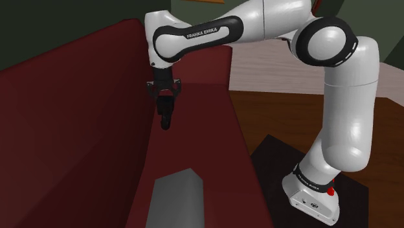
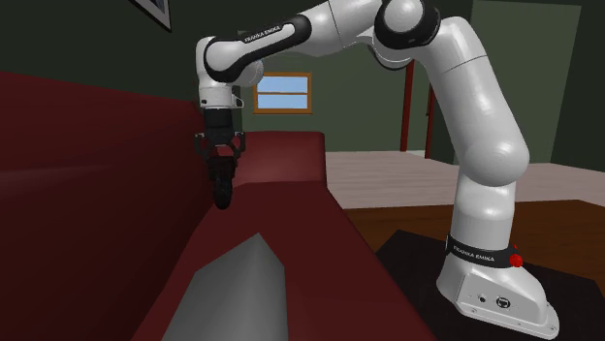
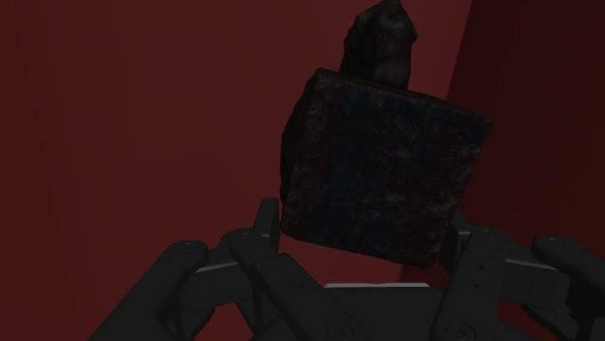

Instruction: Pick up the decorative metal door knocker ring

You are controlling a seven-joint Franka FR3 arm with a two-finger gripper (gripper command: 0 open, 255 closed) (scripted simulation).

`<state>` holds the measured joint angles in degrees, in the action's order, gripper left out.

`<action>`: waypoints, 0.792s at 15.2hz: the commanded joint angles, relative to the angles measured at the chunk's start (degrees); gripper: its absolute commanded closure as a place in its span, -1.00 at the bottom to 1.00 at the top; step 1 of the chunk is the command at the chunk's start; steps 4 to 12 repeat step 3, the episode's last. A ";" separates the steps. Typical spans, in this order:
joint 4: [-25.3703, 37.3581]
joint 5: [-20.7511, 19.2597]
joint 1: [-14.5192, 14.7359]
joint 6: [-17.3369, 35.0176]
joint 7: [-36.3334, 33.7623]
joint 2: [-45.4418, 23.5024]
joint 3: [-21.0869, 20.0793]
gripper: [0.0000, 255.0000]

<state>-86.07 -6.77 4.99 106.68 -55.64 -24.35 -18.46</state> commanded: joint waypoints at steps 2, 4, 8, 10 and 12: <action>0.95 0.18 0.01 -1.46 0.05 0.55 -0.10 1.00; 0.96 0.18 0.01 -1.46 0.05 0.54 -0.10 1.00; 0.96 0.18 0.01 -1.46 0.05 0.54 -0.10 1.00; 0.96 0.18 0.01 -1.46 0.05 0.54 -0.10 1.00; 0.96 0.18 0.01 -1.46 0.05 0.54 -0.10 1.00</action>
